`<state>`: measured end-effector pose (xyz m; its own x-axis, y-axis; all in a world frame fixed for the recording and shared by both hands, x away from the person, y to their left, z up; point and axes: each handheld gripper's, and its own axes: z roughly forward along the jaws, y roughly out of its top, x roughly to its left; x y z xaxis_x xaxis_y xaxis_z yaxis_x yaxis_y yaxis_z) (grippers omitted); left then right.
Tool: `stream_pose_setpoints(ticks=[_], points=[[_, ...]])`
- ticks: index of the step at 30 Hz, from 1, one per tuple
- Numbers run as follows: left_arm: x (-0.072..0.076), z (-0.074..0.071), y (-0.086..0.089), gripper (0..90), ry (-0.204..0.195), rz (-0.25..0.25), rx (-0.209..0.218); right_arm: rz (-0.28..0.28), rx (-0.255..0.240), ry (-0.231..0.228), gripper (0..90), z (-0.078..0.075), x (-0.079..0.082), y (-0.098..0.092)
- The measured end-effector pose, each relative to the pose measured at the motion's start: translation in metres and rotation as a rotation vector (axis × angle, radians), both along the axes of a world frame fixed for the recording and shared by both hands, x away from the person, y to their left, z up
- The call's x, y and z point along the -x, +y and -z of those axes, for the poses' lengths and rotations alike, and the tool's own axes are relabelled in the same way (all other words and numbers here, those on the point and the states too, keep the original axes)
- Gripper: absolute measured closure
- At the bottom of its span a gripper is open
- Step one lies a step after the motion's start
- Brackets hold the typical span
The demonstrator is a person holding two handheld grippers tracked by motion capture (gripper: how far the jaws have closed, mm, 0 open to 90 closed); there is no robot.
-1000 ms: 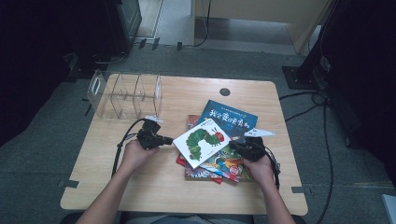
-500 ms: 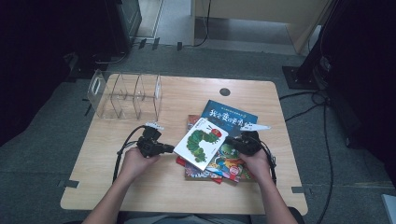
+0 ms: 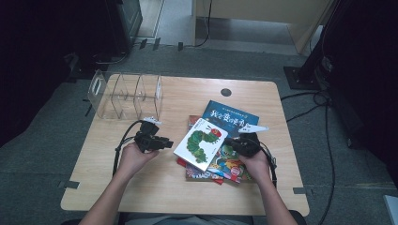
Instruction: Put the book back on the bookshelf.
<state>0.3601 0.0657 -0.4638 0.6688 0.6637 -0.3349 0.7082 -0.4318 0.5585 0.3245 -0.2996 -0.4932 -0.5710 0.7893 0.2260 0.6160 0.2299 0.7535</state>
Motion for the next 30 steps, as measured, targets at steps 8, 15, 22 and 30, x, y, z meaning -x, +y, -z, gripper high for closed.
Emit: stream_pose_setpoints(ticks=[8, 15, 22, 30], points=[[-0.013, -0.003, -0.011, 48.6, 0.018, 0.033, 0.013, -0.003, -0.016, -0.013, 89.7, -0.001, 0.014, 0.002], [-0.022, 0.001, -0.018, 40.3, 0.070, 0.045, 0.070, 0.010, -0.010, -0.007, 89.5, 0.001, 0.021, 0.005], [-0.033, 0.009, -0.030, 37.8, 0.093, 0.070, 0.060, -0.010, 0.021, -0.018, 89.5, 0.004, 0.028, 0.015], [-0.040, 0.016, -0.038, 37.1, 0.142, 0.083, 0.052, -0.018, 0.022, -0.025, 89.5, 0.005, 0.028, 0.017]])
